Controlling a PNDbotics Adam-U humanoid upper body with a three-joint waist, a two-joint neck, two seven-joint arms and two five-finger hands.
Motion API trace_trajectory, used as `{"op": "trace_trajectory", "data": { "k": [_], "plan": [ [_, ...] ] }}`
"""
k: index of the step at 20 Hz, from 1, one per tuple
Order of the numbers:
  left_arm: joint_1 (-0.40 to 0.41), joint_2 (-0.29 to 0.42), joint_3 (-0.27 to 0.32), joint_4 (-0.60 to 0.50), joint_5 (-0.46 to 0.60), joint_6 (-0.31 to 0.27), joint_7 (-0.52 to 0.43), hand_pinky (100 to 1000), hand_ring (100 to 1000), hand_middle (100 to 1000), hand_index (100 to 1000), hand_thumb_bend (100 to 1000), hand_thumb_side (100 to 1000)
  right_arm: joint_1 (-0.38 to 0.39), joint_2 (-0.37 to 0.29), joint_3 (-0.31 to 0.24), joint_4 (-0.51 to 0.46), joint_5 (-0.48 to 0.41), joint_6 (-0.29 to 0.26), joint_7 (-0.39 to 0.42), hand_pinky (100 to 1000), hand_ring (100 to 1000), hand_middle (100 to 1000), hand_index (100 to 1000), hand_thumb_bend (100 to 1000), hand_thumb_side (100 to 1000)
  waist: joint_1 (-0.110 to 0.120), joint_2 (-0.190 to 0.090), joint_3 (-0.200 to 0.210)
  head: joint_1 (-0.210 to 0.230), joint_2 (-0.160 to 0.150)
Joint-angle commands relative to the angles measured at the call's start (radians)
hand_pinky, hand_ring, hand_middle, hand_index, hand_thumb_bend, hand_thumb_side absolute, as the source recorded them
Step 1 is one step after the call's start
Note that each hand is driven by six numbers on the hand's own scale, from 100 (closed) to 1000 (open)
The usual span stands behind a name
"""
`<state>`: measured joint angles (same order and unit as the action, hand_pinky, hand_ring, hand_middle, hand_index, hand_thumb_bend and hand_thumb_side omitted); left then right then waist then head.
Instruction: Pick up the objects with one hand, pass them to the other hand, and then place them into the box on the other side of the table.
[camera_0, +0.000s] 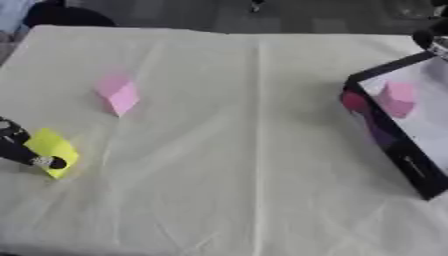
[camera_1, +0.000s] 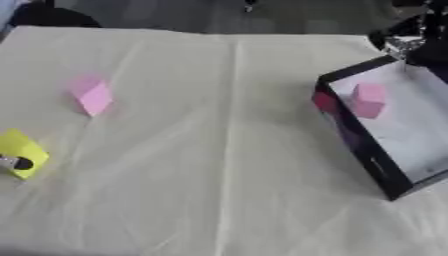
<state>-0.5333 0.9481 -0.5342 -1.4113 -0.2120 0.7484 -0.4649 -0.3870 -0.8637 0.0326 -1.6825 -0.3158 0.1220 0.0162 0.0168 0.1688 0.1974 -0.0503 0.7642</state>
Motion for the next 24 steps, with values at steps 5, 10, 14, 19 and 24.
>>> {"op": "trace_trajectory", "data": {
  "k": [5,10,14,19,24],
  "plan": [
    [-0.024,0.016,-0.008,0.010,-0.047,0.072,-0.080,909,878,752,683,622,316,-0.011,-0.017,-0.013,0.001,0.008,-0.003,0.005,829,666,852,842,415,213,0.014,-0.010,-0.002,0.005,0.006],
    [-0.027,0.011,-0.014,0.008,-0.059,0.068,-0.099,902,873,741,624,510,236,-0.009,-0.017,-0.014,0.004,0.009,-0.004,0.003,829,666,852,842,414,213,0.015,-0.011,-0.002,0.004,0.006],
    [-0.022,0.020,-0.005,-0.016,-0.061,0.071,-0.109,894,863,720,571,385,182,-0.008,-0.016,-0.015,0.007,0.009,-0.004,0.003,830,666,852,843,413,214,0.017,-0.012,0.000,0.002,0.006],
    [-0.007,0.044,0.069,-0.106,-0.015,0.099,-0.063,881,831,692,527,185,113,-0.004,-0.019,-0.019,0.007,0.004,-0.007,0.000,830,666,852,843,409,210,0.014,-0.015,0.003,-0.008,0.006],
    [-0.004,0.084,0.152,-0.275,0.038,0.121,0.038,865,795,663,503,125,129,-0.004,-0.023,-0.024,0.001,-0.008,-0.010,-0.005,829,665,852,843,420,222,0.011,-0.019,0.008,-0.021,0.006]
  ]
}}
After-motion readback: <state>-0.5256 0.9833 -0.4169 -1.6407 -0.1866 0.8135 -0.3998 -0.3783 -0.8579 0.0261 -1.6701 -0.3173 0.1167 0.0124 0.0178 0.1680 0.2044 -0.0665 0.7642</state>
